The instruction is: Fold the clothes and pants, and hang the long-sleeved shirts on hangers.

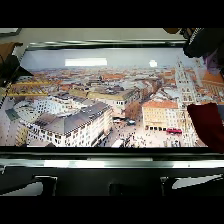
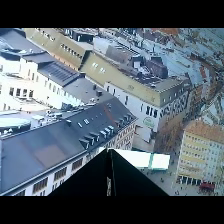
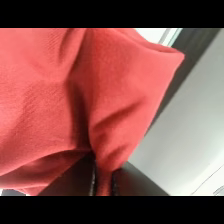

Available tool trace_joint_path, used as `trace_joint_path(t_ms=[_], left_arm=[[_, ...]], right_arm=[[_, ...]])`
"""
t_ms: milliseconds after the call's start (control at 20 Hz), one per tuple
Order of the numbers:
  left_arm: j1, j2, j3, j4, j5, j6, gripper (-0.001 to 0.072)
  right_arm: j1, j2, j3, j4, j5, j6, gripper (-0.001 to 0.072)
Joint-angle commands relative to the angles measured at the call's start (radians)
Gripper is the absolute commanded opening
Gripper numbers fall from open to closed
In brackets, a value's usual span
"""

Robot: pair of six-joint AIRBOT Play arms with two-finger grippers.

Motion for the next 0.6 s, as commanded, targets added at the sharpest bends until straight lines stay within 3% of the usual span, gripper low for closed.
trace_joint_path(t_ms=[0,300,350,400,500,550], left_arm=[[0.000,-0.001,0.000,0.000,0.000,0.000,0.0021],[0.000,-0.001,0.000,0.000,0.000,0.000,0.0021],[0.000,-0.001,0.000,0.000,0.000,0.000,0.0020],[0.000,-0.001,0.000,0.000,0.000,0.000,0.0020],[0.000,-0.001,0.000,0.000,0.000,0.000,0.0020],[0.000,-0.001,0.000,0.000,0.000,0.000,0.0020]], right_arm=[[-0.001,0.012,-0.004,-0.050,0.043,-0.014,0.0034],[-0.001,0.012,-0.004,-0.047,0.044,-0.053,0.0037],[-0.001,0.012,-0.004,-0.050,0.045,-0.062,0.0086],[-0.001,0.013,-0.004,-0.050,0.044,-0.066,0.0187],[-0.001,0.022,-0.004,-0.053,0.044,-0.065,0.0239],[-0.001,0.029,-0.004,-0.059,0.043,-0.064,0.0322]])
